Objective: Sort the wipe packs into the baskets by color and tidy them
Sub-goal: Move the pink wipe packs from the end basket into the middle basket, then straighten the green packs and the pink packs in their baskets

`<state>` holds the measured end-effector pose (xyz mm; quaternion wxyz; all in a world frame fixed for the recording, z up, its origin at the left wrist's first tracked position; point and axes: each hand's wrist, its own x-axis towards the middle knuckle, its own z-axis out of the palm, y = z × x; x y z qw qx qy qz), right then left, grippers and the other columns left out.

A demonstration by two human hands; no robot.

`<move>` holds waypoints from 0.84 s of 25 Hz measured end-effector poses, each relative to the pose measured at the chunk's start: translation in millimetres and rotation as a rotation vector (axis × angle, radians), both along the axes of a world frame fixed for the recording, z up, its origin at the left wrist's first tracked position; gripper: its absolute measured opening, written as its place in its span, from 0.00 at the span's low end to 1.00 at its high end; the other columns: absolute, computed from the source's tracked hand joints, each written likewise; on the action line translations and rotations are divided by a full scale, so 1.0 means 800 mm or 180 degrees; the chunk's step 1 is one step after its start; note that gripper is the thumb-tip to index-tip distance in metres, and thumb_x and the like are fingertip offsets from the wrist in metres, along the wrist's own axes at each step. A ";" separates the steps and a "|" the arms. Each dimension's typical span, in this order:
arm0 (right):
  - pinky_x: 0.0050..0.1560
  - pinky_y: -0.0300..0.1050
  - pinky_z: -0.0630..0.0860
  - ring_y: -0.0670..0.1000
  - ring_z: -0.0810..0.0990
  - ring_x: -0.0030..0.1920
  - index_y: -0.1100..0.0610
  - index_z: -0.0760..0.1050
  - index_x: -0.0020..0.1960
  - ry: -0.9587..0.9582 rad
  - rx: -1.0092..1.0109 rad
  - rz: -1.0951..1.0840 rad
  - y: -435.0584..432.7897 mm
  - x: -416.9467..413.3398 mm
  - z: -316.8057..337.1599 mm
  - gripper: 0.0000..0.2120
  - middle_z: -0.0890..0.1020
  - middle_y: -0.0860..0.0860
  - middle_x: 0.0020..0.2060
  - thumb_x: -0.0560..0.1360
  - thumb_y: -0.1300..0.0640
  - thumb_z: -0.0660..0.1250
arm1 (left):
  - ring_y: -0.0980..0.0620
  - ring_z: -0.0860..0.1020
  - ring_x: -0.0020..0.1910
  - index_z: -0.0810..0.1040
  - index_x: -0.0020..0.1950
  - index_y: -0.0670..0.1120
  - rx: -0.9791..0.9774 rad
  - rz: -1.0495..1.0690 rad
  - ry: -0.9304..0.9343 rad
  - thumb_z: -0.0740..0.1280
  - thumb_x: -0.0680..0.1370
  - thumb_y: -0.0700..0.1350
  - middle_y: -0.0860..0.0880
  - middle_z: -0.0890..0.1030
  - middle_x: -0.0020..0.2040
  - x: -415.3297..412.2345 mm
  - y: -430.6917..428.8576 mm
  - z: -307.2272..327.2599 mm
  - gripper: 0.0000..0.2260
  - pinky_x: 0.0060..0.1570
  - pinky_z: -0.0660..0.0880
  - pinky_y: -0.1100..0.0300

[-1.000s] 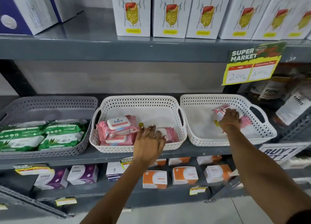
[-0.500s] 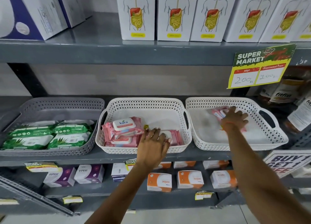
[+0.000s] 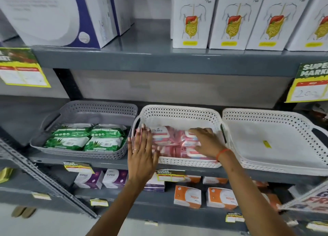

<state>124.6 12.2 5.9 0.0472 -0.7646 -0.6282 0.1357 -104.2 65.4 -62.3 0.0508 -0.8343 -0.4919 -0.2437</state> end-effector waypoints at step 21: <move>0.74 0.50 0.61 0.58 0.62 0.74 0.60 0.56 0.75 0.0234 -0.0759 0.1063 0.295 -0.273 -0.016 0.41 0.61 0.58 0.75 0.71 0.44 0.70 | 0.44 0.66 0.70 0.69 0.69 0.38 -0.0482 0.1030 -0.0074 0.47 0.77 0.61 0.41 0.71 0.69 -0.242 0.109 -0.003 0.33 0.72 0.55 0.48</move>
